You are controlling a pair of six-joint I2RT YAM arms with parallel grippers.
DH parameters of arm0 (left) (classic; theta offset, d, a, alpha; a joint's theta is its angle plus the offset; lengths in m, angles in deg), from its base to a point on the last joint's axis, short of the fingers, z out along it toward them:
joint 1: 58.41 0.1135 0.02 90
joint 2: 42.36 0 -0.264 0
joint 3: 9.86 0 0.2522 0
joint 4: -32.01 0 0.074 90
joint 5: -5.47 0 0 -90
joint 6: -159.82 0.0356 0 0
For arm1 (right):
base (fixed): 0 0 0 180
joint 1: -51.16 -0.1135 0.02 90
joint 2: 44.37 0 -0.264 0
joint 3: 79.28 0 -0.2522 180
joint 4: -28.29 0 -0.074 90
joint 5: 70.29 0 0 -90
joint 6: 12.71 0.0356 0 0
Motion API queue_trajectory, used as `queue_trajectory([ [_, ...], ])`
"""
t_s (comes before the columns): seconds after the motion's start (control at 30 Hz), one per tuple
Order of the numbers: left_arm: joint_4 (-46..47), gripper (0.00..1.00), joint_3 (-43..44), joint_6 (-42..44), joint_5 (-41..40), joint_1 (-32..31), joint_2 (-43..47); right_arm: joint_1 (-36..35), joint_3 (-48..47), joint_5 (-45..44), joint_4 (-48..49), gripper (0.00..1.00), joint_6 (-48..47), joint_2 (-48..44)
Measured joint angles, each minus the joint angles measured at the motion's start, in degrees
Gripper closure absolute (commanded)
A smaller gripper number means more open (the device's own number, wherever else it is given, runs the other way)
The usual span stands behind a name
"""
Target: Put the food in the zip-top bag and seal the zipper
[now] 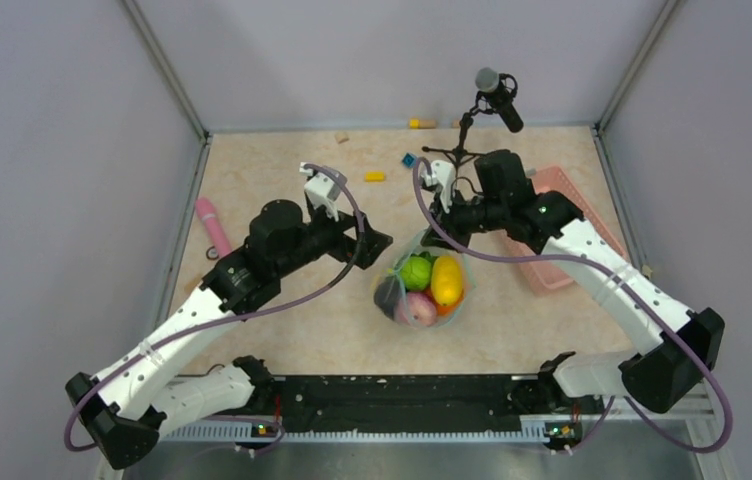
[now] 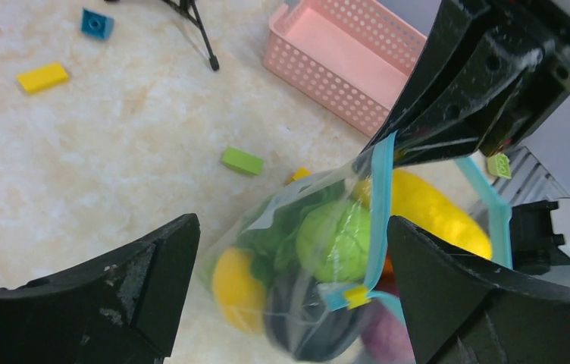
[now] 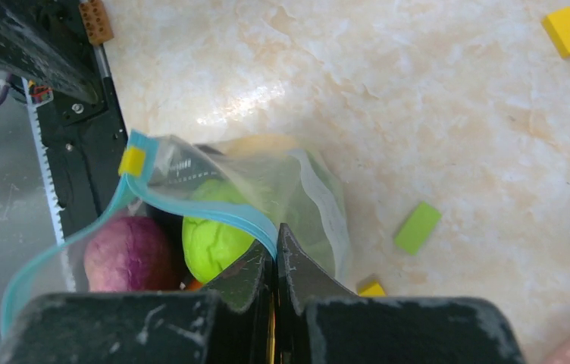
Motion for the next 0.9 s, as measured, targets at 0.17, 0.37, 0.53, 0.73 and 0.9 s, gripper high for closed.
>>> queue_trajectory([
  [0.17, 8.4, 0.02, -5.7, 5.9, 8.2, 7.5, 2.3, 4.0, -6.0, 0.2, -6.1, 1.0, -4.0, 3.2],
  [0.37, 20.6, 0.01, -16.8, 12.9, 26.0, 16.0, 3.5, 7.1, -7.5, 1.5, -8.5, 1.0, -6.2, 5.6],
  [0.53, 24.3, 0.02, -17.8, 17.2, 40.5, 16.0, -3.2, 7.9, -7.5, 1.6, -7.4, 1.0, -4.1, 6.9],
  [0.73, 28.0, 0.06, -17.8, 18.3, 46.6, 12.6, -9.0, 8.5, -7.9, 1.4, -4.6, 1.0, 0.1, 8.4],
  [0.9, 31.1, 0.15, -17.8, 21.5, 41.7, 7.7, -9.1, 9.5, -9.0, 2.1, -2.5, 1.0, 3.3, 12.0],
])
